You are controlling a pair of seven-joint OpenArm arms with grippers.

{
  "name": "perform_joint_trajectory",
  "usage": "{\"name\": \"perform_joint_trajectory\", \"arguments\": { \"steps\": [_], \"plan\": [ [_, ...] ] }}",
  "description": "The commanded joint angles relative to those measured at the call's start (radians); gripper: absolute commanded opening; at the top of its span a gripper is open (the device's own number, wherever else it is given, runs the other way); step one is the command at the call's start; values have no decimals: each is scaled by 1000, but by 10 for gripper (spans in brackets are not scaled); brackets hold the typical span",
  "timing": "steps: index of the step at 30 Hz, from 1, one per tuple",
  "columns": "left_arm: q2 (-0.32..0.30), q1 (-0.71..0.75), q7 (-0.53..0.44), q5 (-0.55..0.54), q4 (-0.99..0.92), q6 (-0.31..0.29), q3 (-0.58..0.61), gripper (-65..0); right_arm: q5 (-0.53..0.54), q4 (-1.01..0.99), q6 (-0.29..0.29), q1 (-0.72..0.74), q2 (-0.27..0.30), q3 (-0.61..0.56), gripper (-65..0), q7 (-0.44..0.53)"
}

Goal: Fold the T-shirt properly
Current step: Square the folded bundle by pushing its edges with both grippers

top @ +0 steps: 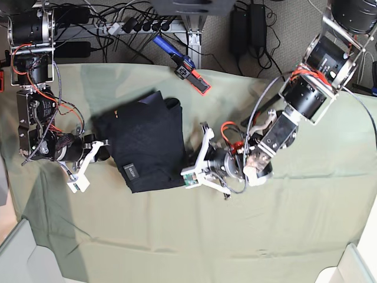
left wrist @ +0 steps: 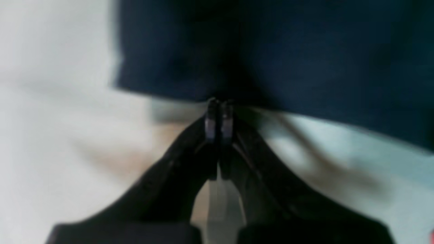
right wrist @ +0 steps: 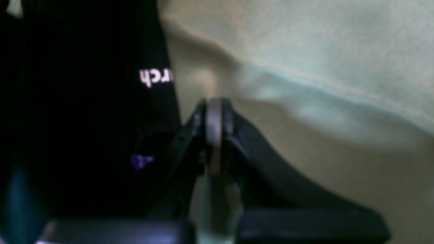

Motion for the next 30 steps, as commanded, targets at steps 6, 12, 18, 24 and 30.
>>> {"name": "perform_joint_trajectory", "arguments": {
  "steps": [6,12,18,24,30],
  "plan": [
    [-10,-94,-5,27,-72,-22,-6,-650,84,18,78,-29,10,2,-650,-61],
    [-10,-99,-11,27,-76,-22,-6,-650,119,49,78,-65,9,2,-650,-85],
    [-10,-100,-4,27,-76,-22,-6,-650,163,100,79,-100,8,2,-650,-111],
    [-11,-100,44,3,-76,-22,-6,-650,172,176,78,-135,8,2,-650,-116],
    [-37,-102,111,-96,-13,-22,-6,-650,170,232,78,-143,8,5,-650,-130]
  ]
}}
